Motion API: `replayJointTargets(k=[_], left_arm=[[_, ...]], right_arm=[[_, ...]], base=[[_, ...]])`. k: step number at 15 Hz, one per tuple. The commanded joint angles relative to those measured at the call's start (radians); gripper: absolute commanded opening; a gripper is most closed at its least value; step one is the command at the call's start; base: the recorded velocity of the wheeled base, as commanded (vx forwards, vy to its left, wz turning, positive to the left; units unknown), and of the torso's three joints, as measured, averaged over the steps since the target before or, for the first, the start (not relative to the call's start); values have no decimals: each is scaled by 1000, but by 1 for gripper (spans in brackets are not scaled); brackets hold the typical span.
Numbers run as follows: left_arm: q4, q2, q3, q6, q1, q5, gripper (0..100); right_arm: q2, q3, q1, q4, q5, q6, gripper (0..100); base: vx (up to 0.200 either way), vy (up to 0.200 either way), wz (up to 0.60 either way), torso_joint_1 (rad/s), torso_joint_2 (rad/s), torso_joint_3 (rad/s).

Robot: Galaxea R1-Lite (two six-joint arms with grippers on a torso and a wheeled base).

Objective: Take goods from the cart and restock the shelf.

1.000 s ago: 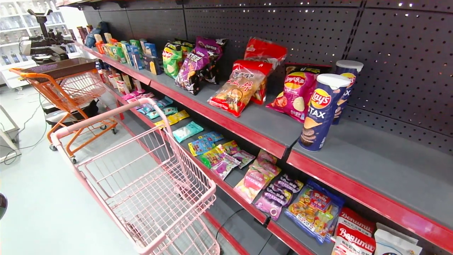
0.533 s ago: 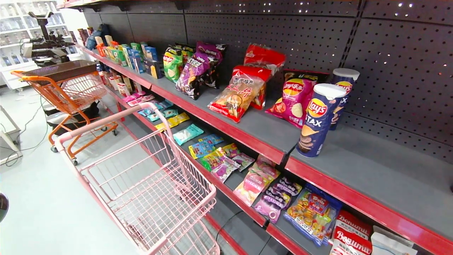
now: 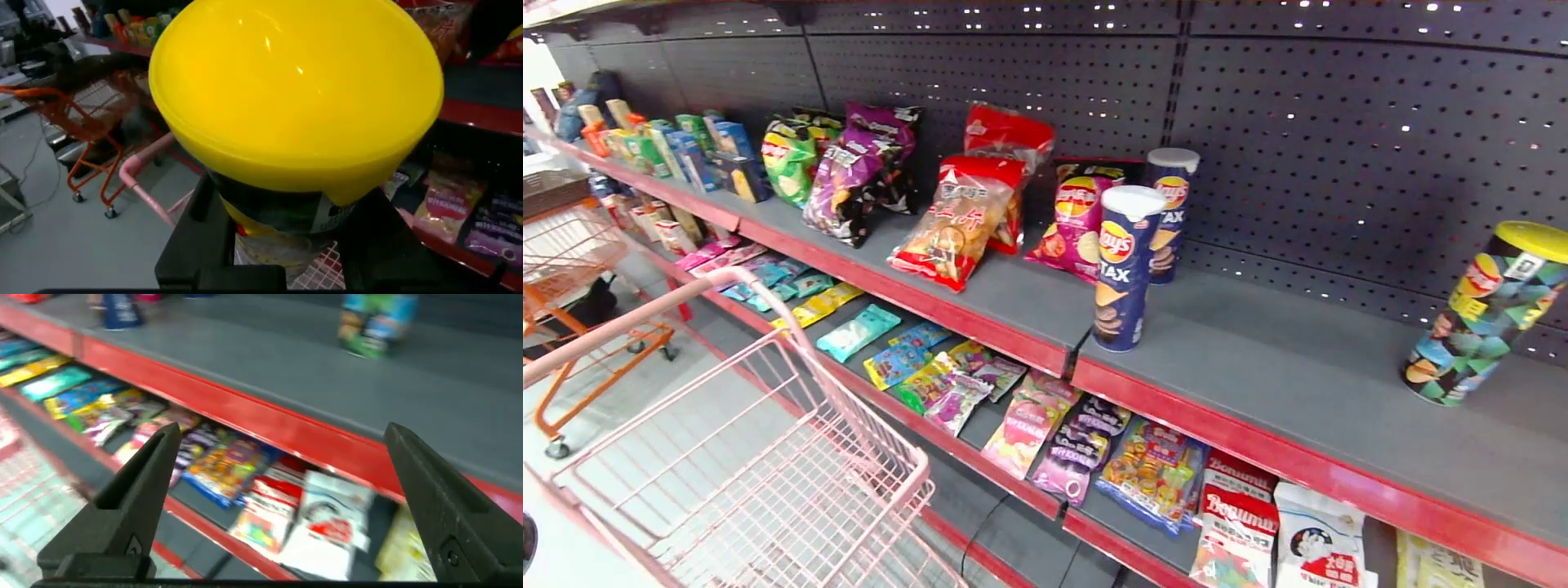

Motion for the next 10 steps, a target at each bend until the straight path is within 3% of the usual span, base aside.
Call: replayJointTargets(k=[1,3,7,10], left_arm=[[11,-9,-11,-1,-3,-5,0],[45,6,-49,-1,-4,-10,0],[47,5,-40,-1,-3,-62,0],[51,10,-37,-2,-1,-47,0]], right_arm=[[-1,0,0,0,0,0,100],[-1,0,0,0,0,0,100],[-1,0,0,0,0,1,100],[-1,0,0,0,0,0,100]], base=[[0,0,-600,7,2,-2],[0,0,-600,5,2,0],[0,0,-600,4,1,4],[0,0,0,0,0,0]])
